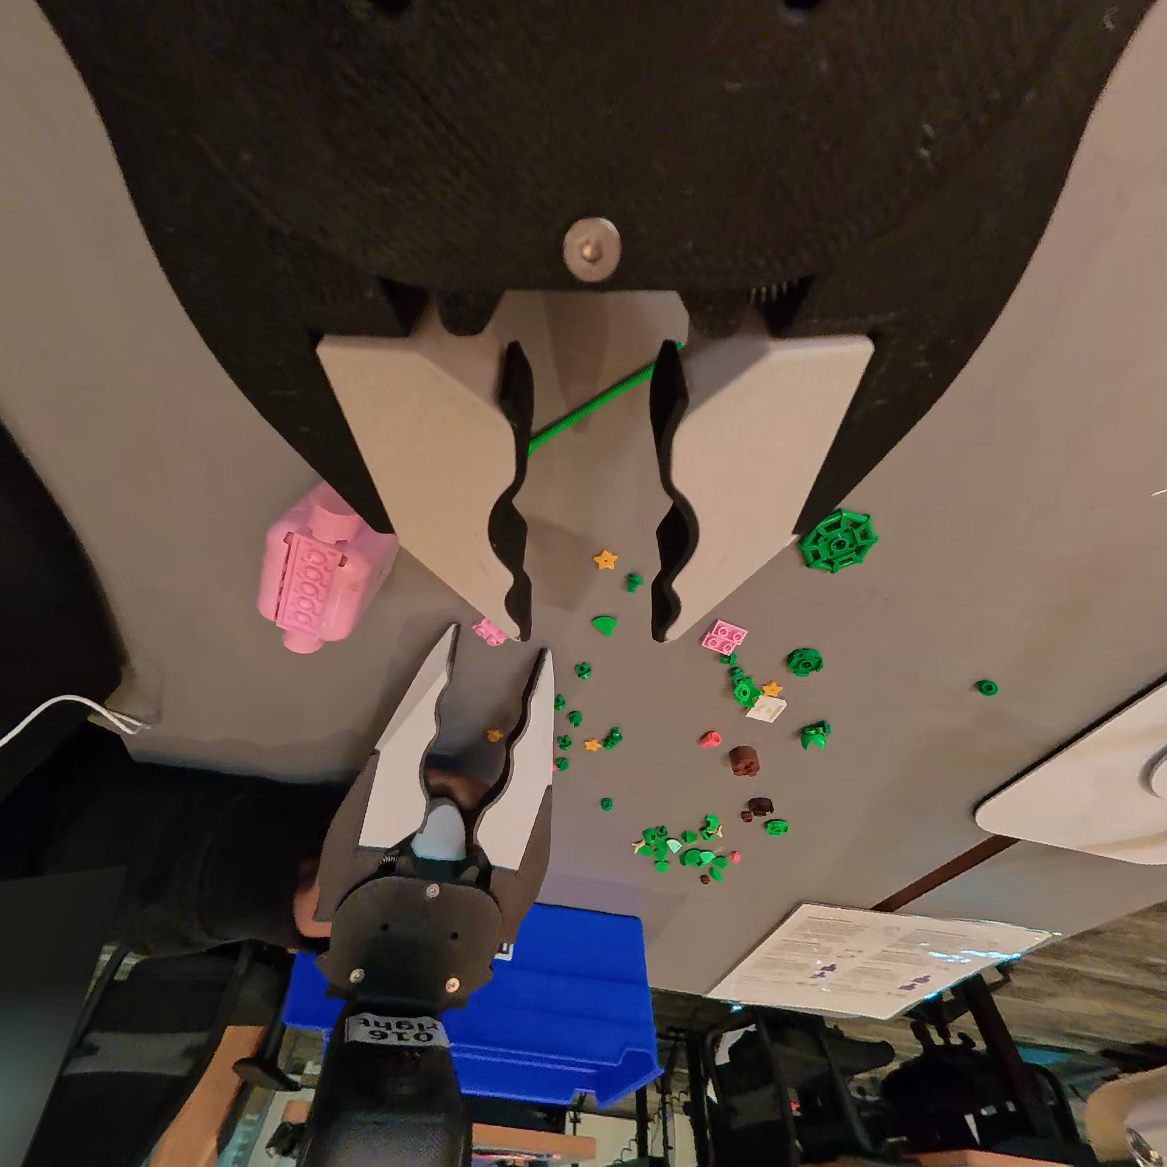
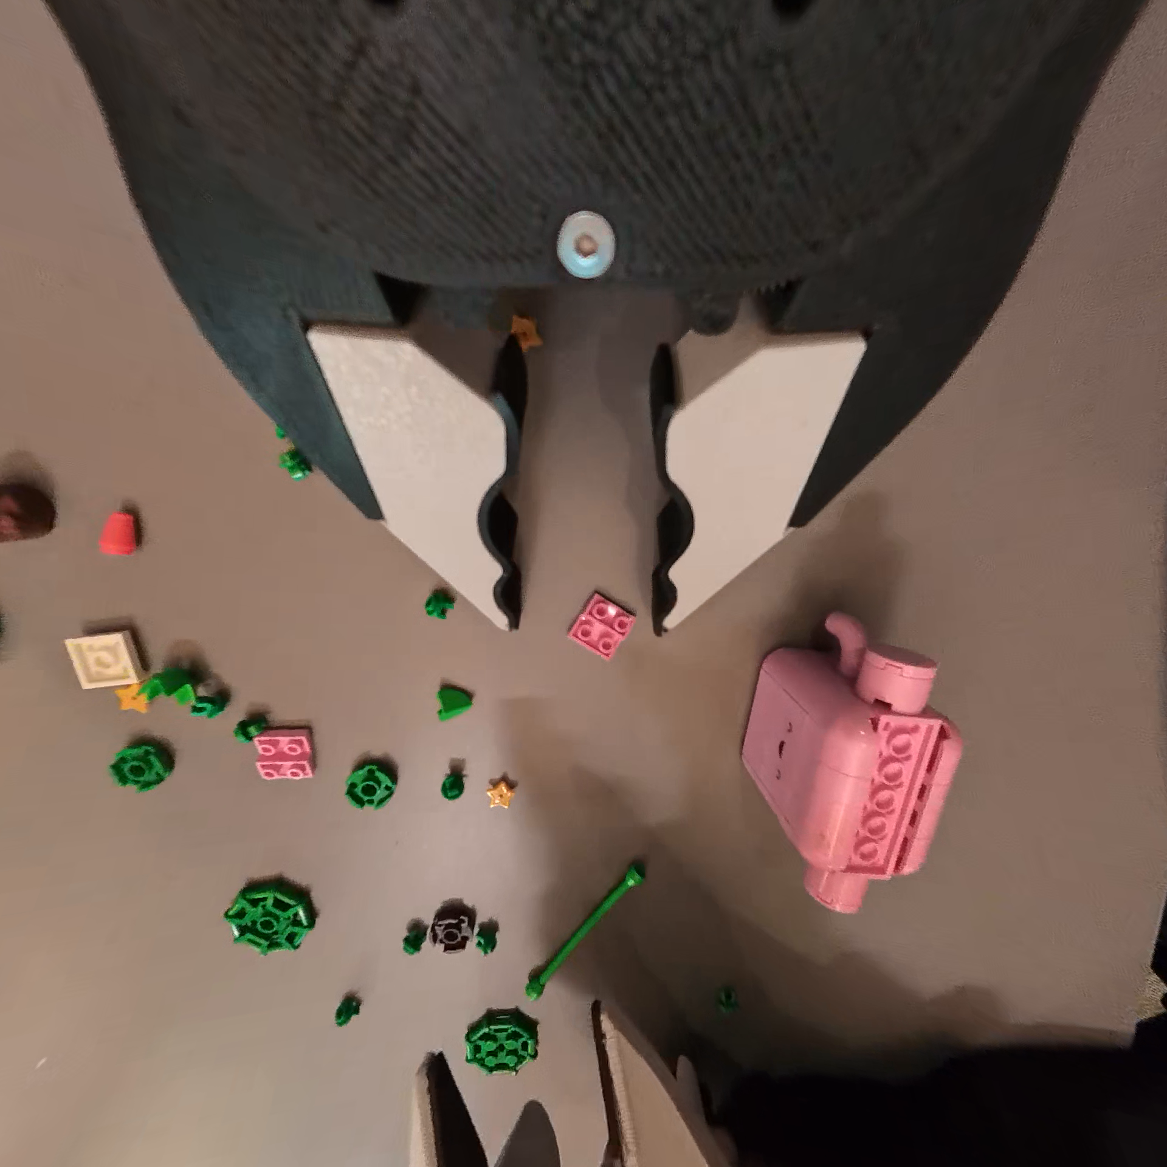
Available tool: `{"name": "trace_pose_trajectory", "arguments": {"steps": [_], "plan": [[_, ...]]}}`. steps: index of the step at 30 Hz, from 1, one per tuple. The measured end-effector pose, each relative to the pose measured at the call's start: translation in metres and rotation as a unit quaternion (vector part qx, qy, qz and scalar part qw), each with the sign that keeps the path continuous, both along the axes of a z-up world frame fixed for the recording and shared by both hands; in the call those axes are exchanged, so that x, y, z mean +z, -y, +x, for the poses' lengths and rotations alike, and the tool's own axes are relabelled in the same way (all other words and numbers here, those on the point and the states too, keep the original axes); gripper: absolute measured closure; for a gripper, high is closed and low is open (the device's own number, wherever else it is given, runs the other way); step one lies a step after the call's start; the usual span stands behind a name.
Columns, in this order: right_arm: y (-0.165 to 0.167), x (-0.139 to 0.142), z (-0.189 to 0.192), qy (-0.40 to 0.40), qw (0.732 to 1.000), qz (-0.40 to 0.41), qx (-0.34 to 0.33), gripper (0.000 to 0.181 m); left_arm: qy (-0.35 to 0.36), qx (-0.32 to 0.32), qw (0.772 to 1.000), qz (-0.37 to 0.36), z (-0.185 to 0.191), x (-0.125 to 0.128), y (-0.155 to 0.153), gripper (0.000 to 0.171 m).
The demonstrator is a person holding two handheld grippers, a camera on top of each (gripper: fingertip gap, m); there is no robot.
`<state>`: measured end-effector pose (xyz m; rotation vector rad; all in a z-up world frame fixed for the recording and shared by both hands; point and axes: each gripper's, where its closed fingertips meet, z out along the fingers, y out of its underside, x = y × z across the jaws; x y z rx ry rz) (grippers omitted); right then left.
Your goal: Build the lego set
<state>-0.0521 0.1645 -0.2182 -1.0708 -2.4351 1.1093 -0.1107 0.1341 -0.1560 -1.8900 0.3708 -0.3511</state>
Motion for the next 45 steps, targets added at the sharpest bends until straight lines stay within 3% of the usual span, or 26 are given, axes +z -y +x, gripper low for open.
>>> {"name": "trace_pose_trajectory", "arguments": {"steps": [17,45], "plan": [[-0.0114,-0.0013,-0.0051,-0.019,1.0,0.019,-0.014,0.153,0.004,-0.001,1.0,-0.001,0.0002,-0.0006,-0.0006,0.136],[-0.0115,-0.0011,-0.0056,-0.028,0.999,0.014,-0.01,0.154,0.011,0.003,1.0,-0.004,-0.0017,-0.0009,-0.0015,0.135]]}}
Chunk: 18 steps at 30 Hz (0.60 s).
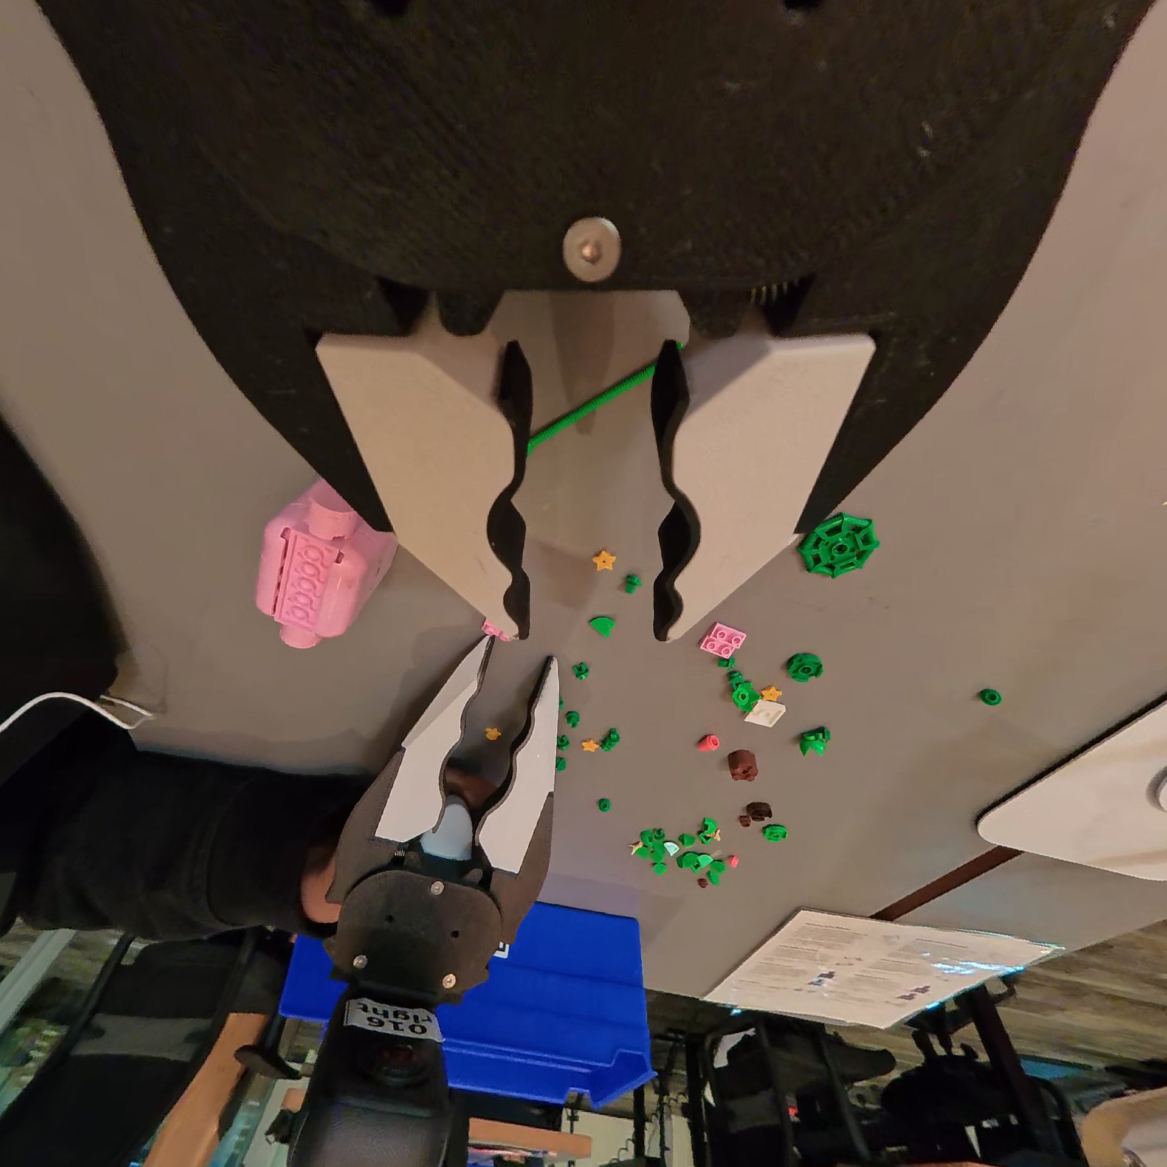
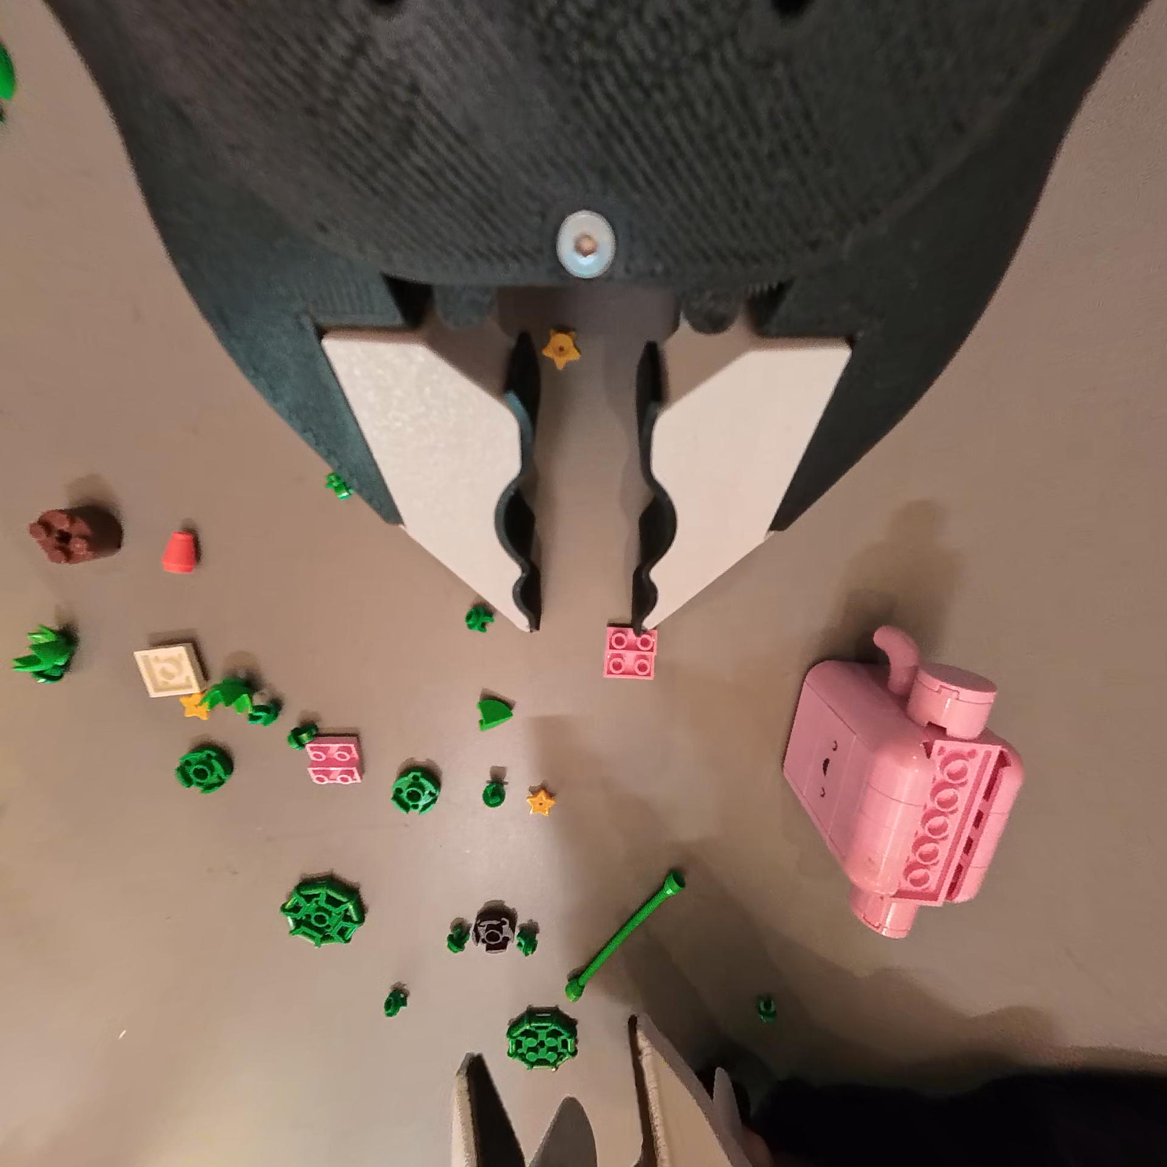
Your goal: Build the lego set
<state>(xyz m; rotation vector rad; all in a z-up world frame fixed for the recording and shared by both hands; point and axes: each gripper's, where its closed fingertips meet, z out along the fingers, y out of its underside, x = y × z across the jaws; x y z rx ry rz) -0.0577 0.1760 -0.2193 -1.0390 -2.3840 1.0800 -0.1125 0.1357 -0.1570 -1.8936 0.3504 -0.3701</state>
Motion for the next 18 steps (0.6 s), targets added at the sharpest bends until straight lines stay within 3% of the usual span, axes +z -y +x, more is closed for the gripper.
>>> {"name": "trace_pose_trajectory", "arguments": {"steps": [18], "plan": [[0.0001,-0.0001,-0.0001,-0.001,1.0,0.001,0.0,0.154,0.001,-0.001,1.0,-0.003,0.0002,-0.0003,0.0002,0.135]]}}
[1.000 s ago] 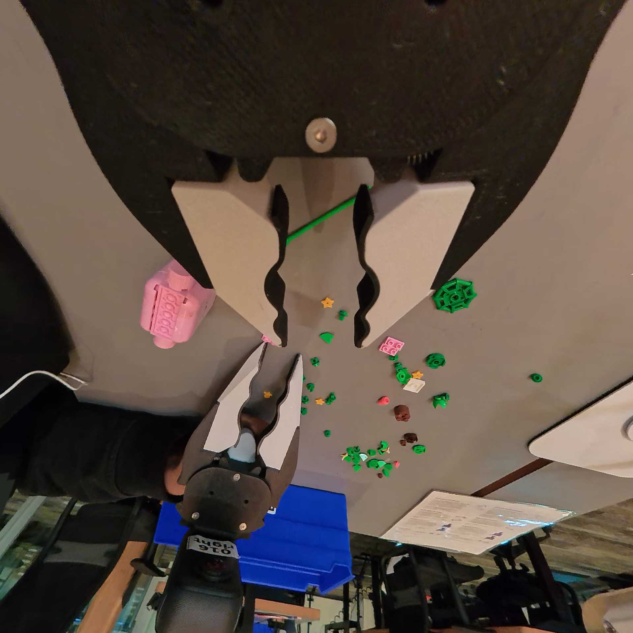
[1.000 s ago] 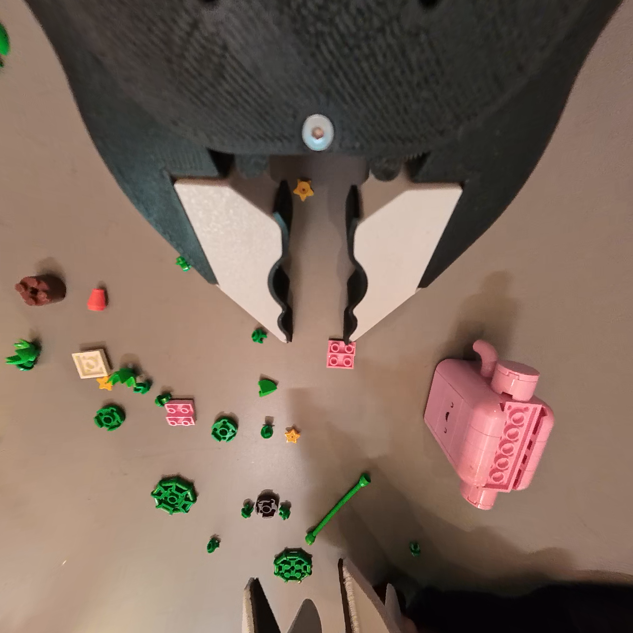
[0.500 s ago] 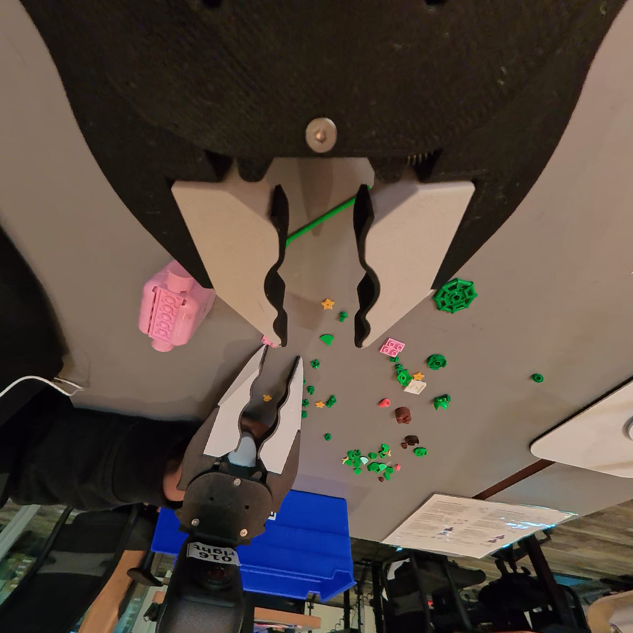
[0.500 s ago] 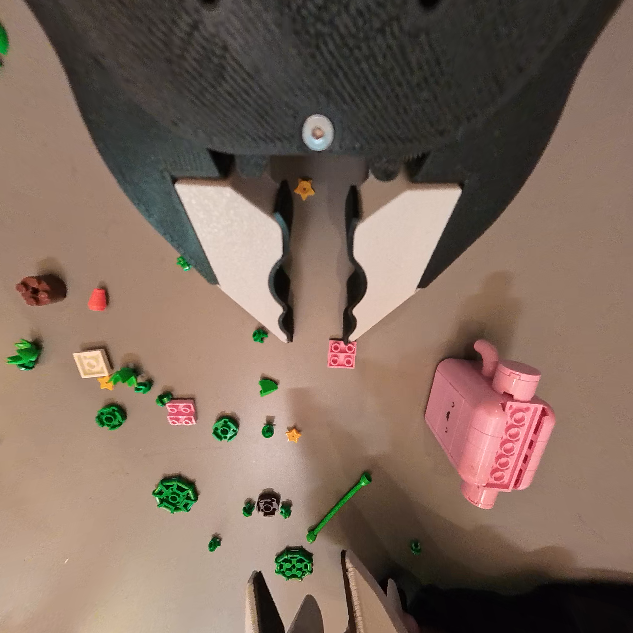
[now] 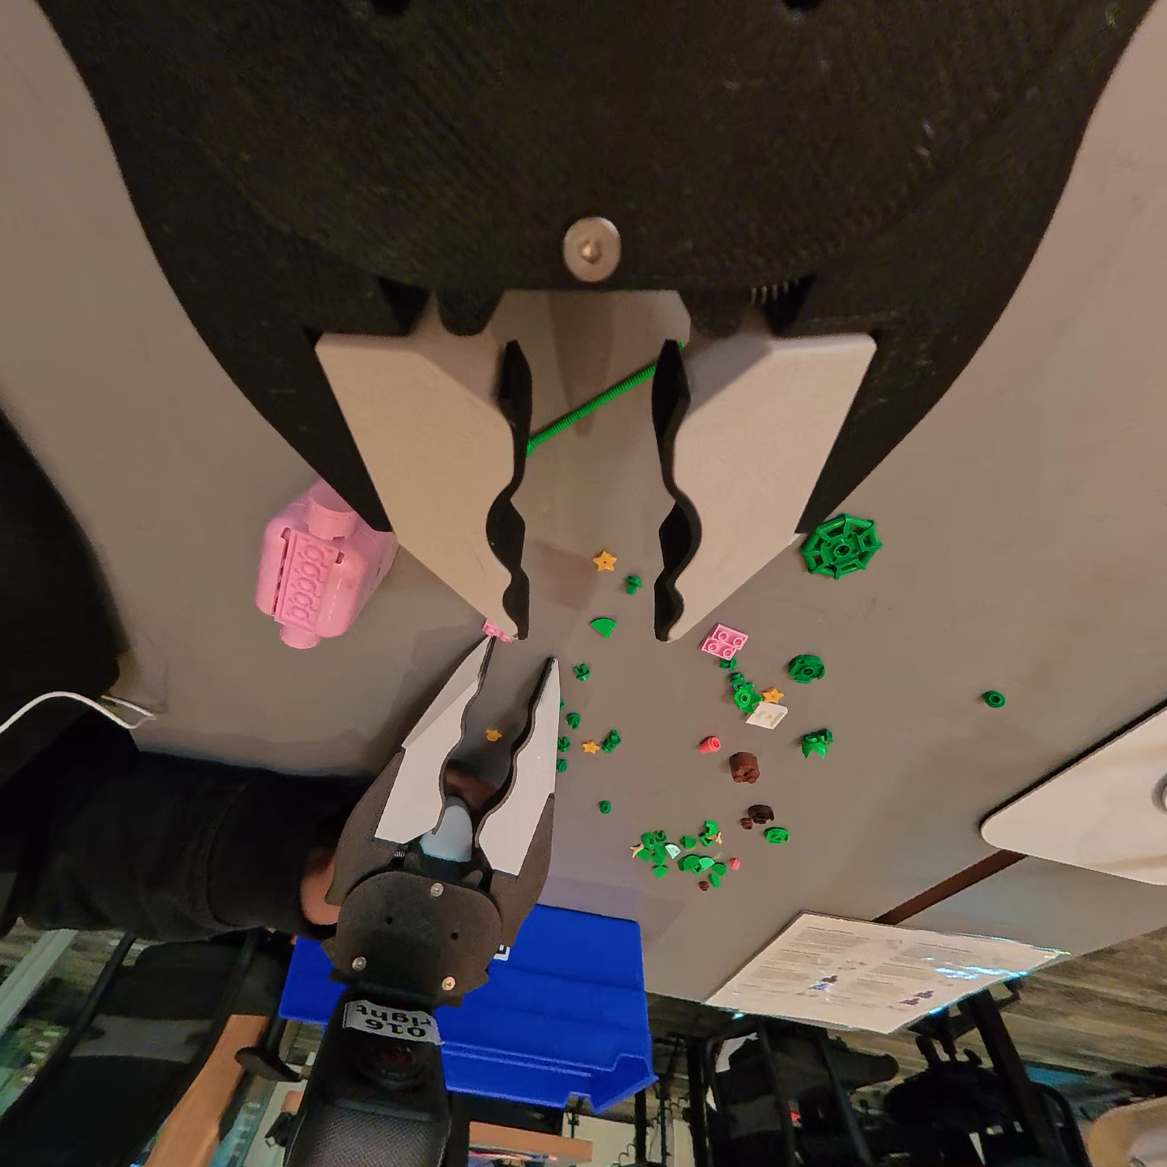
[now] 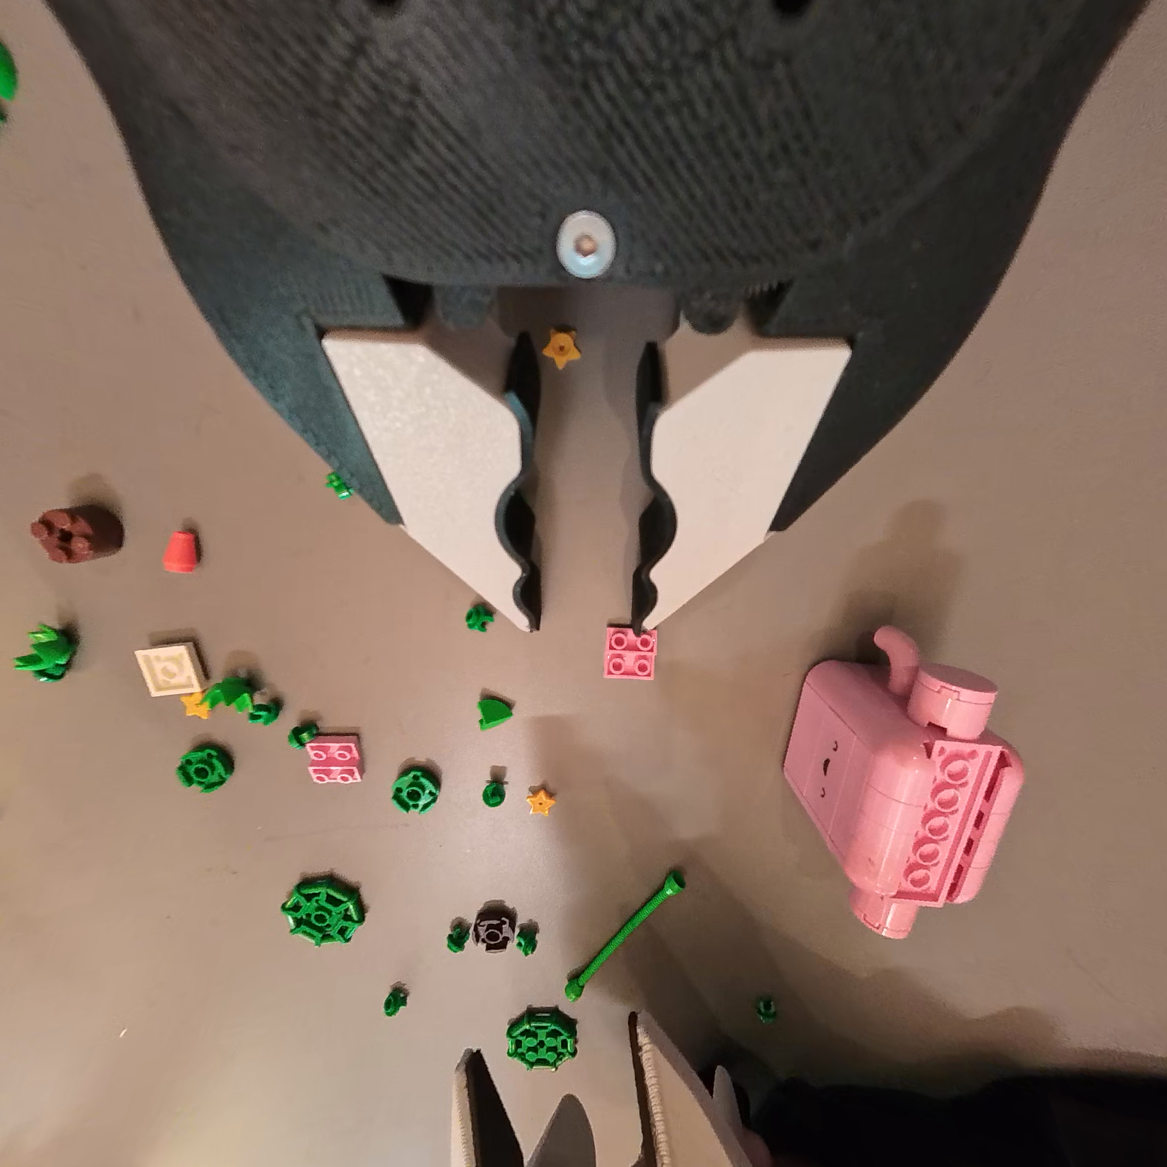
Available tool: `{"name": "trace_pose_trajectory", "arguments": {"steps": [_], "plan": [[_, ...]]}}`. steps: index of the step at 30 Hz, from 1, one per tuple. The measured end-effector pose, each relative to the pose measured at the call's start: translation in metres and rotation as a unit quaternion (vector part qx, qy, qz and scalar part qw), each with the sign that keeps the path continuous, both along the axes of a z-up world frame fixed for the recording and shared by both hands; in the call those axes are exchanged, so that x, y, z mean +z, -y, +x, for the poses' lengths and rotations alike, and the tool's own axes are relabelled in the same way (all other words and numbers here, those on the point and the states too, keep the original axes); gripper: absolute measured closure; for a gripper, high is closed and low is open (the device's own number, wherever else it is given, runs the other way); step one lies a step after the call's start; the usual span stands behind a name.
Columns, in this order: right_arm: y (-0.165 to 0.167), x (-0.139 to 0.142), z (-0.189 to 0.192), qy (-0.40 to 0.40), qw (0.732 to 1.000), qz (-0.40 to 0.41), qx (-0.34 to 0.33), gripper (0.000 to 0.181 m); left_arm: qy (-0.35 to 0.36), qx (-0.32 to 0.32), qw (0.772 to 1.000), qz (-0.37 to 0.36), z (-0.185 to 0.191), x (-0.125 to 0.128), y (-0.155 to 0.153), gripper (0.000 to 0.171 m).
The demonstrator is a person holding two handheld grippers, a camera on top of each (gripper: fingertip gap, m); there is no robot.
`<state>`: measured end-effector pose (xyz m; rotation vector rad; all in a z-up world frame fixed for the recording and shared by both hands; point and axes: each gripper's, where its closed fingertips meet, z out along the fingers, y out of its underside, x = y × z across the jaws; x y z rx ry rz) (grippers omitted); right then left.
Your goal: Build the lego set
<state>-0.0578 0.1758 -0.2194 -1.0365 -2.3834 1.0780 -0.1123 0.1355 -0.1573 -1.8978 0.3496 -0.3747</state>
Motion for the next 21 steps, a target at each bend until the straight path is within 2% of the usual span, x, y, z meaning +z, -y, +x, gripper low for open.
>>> {"name": "trace_pose_trajectory", "arguments": {"steps": [12,17,21], "plan": [[0.002,0.0,0.002,0.002,1.0,-0.002,0.006,0.153,-0.006,-0.002,1.0,-0.003,0.001,-0.001,0.0,0.134],[0.017,0.001,0.01,0.018,0.999,-0.019,0.038,0.153,-0.014,-0.004,1.0,-0.006,0.003,-0.003,0.0,0.134],[0.03,0.001,0.02,0.045,0.996,-0.039,0.066,0.16,-0.014,-0.005,1.0,-0.007,0.003,-0.003,0.0,0.134]]}}
